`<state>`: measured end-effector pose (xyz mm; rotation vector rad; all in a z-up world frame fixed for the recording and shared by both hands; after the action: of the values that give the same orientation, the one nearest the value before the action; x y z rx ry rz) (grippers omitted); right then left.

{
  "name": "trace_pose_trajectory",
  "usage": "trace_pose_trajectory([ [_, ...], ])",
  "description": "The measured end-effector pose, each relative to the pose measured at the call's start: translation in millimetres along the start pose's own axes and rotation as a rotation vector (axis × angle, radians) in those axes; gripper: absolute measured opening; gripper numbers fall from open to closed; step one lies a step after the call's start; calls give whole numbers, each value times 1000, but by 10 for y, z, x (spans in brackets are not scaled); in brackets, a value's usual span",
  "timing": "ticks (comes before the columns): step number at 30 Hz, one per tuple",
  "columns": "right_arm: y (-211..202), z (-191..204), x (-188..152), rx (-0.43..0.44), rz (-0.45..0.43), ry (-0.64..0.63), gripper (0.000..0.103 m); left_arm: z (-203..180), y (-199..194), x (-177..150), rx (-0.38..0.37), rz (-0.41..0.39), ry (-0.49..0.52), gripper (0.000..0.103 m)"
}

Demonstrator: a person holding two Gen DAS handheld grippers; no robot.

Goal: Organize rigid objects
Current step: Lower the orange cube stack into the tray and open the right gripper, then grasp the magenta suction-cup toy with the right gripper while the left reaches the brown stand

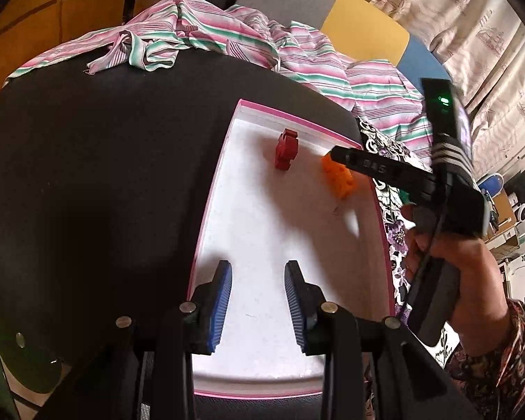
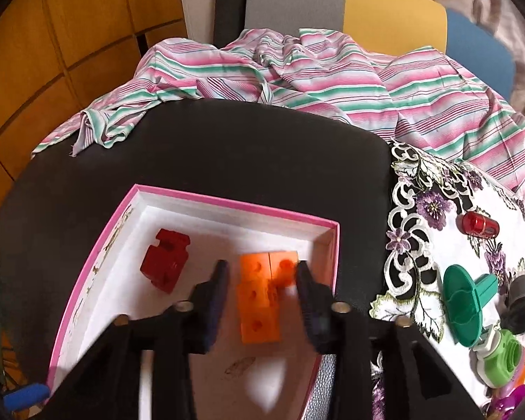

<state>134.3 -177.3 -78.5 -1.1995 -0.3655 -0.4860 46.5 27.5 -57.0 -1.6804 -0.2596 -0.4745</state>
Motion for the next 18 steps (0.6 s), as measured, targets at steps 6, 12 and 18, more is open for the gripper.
trace_pose_trajectory([
  [6,-293,-24,-114,34,-50,17,48,-102,20,-17,-20,12,7,31],
  [12,-572,-68,-264,48,-78,32,48,-289,-31,-75,-31,4,50,31],
  [18,-934,-159,-549,53,-119,68,48,-480,-75,-148,-101,23,93,31],
])
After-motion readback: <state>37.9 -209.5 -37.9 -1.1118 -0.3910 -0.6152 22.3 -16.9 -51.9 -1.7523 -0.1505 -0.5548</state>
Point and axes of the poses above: each gripper's, at about its wrist camera, not at the fingertips, and y roughly the way its jaws point, z to its left, x to its top, the point moved 1 cm from there along y, roughly the way its jaws point, and after that the axes turned 15 degrees about x, right-handed, at the moved point
